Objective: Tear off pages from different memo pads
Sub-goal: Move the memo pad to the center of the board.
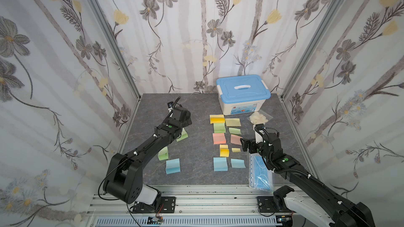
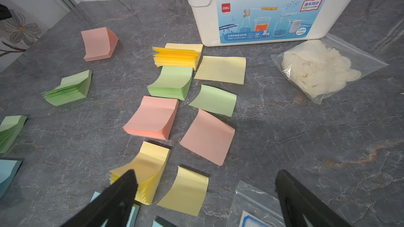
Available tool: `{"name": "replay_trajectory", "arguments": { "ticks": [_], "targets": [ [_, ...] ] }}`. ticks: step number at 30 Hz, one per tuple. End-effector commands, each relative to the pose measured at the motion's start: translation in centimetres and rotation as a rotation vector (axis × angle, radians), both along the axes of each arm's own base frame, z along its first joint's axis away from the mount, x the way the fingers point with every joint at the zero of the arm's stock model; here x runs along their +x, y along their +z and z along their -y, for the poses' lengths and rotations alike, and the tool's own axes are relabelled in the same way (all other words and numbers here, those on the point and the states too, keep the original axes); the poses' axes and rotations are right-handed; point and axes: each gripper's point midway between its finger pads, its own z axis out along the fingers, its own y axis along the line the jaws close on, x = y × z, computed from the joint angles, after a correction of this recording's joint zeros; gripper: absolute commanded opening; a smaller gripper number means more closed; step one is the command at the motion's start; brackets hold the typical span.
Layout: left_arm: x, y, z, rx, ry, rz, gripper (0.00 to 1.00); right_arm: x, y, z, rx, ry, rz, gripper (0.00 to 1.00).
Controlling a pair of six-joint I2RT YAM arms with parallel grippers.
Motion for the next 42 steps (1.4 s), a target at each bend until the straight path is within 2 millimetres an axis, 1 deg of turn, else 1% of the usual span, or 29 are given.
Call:
{"name": "replay_trajectory", "arguments": {
  "ticks": [1,2,3,6,7,9,10,13,15,19,24,26,29,32,34,36,39,41,42],
  "targets": [
    [2.8,-1.8,0.4,-0.065,-0.04,-0.081,1.0,0.7,1.2,-0.5,0.038,0.003,0.043,1.0],
    [3.7,-2.5,0.2,-0.067,-0.035,-0.11,1.0,0.7,1.1,-0.5,0.036,0.003,0.039,1.0],
    [4.7,-3.8,0.1,-0.061,-0.034,-0.157,1.0,0.7,1.1,-0.5,0.034,0.002,0.038,1.0],
    [7.2,-6.7,0.2,-0.017,-0.05,-0.25,1.0,0.7,1.0,-0.6,0.032,0.003,0.036,1.0],
    [8.3,-6.9,0.1,0.005,-0.053,-0.262,1.0,0.7,0.9,-0.6,0.03,0.002,0.036,1.0],
    [9.6,-7.9,-0.4,0.043,-0.056,-0.284,1.0,0.7,0.7,-0.6,0.028,0.004,0.027,1.0],
    [10.3,-8.0,-0.5,0.056,-0.066,-0.285,1.0,0.8,0.6,-0.8,0.028,0.008,0.024,1.0],
    [11.6,-9.5,-1.7,0.08,-0.068,-0.353,1.0,0.9,0.2,-1.2,0.026,0.023,0.003,1.0],
    [11.7,-10.6,-2.0,0.089,-0.075,-0.399,1.0,1.0,-0.1,-1.5,0.022,0.032,-0.012,1.0],
    [11.1,-12.0,-2.4,0.1,-0.075,-0.451,1.0,1.0,-0.3,-2.2,0.01,0.058,-0.034,1.0],
    [10.8,-13.0,-0.6,0.016,-0.132,-0.466,0.99,1.0,-0.6,-2.6,-0.008,0.07,-0.039,1.0],
    [10.6,-13.5,-0.5,0.008,-0.14,-0.483,0.99,1.0,-0.6,-2.6,-0.016,0.069,-0.039,1.0],
    [9.9,-14.8,-0.3,0.01,-0.158,-0.526,0.98,0.9,-0.6,-2.6,-0.02,0.07,-0.037,1.0],
    [8.8,-15.6,-0.2,0.037,-0.177,-0.568,0.94,0.9,-0.4,-2.6,-0.022,0.071,-0.032,1.0],
    [7.9,-15.7,0.2,0.052,-0.202,-0.572,0.93,0.9,-0.5,-2.5,-0.026,0.07,-0.035,1.0],
    [7.0,-15.7,1.2,0.045,-0.238,-0.561,0.9,0.9,-0.6,-2.5,-0.03,0.069,-0.036,1.0],
    [4.9,-16.0,2.5,0.023,-0.282,-0.557,0.83,0.9,-0.7,-2.6,-0.03,0.073,-0.037,1.0],
    [3.5,-15.9,2.9,0.017,-0.291,-0.553,0.81,0.8,-0.6,-2.7,-0.03,0.077,-0.037,1.0],
    [2.2,-16.5,2.9,0.021,-0.293,-0.572,0.81,0.8,-0.6,-2.8,-0.029,0.078,-0.036,1.0]
  ]
}}
